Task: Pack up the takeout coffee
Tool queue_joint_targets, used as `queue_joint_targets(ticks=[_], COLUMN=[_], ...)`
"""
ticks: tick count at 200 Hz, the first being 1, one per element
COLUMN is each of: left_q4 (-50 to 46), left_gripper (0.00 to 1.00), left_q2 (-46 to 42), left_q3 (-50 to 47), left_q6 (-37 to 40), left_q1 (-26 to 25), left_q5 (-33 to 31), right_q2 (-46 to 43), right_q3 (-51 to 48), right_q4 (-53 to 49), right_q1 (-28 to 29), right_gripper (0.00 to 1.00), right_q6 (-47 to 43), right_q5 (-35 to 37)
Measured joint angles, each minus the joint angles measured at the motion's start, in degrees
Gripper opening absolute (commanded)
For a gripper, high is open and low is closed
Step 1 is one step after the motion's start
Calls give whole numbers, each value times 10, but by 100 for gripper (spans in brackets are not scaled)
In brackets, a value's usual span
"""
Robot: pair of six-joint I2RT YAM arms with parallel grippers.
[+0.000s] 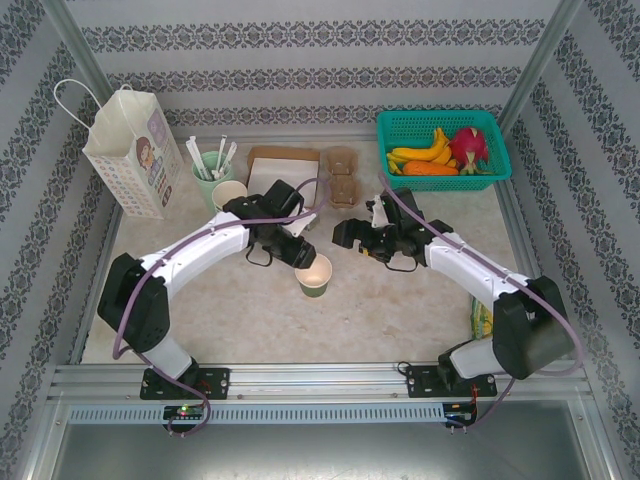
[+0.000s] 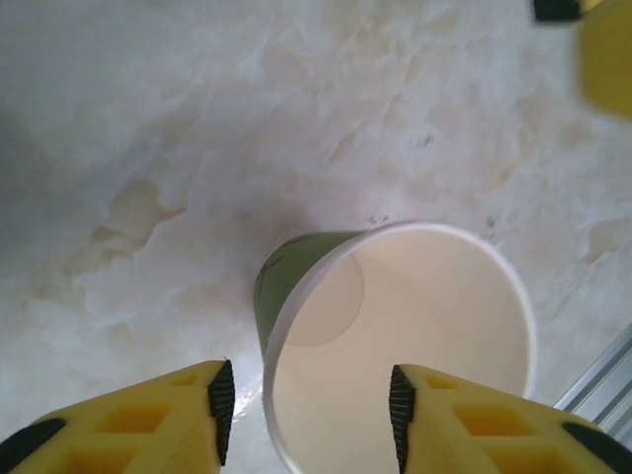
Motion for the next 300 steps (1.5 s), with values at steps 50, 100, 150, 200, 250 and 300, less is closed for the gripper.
queue_joint_targets(ticks=[50,100,150,200,250,300], left_q4=[57,77,99,103,80,61], left_gripper=[76,74,75,95,99,99], left_q2=[-76,-78,-35,-39,-92,-127], left_q3=[-18,-98,-133,-136,-178,-214], left_q6=[-161,-416,-551,-577,-596,-627], left_q1=[26,38,38,38,38,48], left_q5=[-118,-237,-258,-300,-357,-398], right_q2=[71,94,103,241,332,403], right_q3=[54,69,78,201,315,426], right_q4=[24,70,123,127,63,-35], right_q1=[27,33,33,53,106,141], right_gripper=[77,81,76,64,53,49], right_q6=[-5,19,24,7,-12,-38], right_q5=[46,128,163,125,130,191])
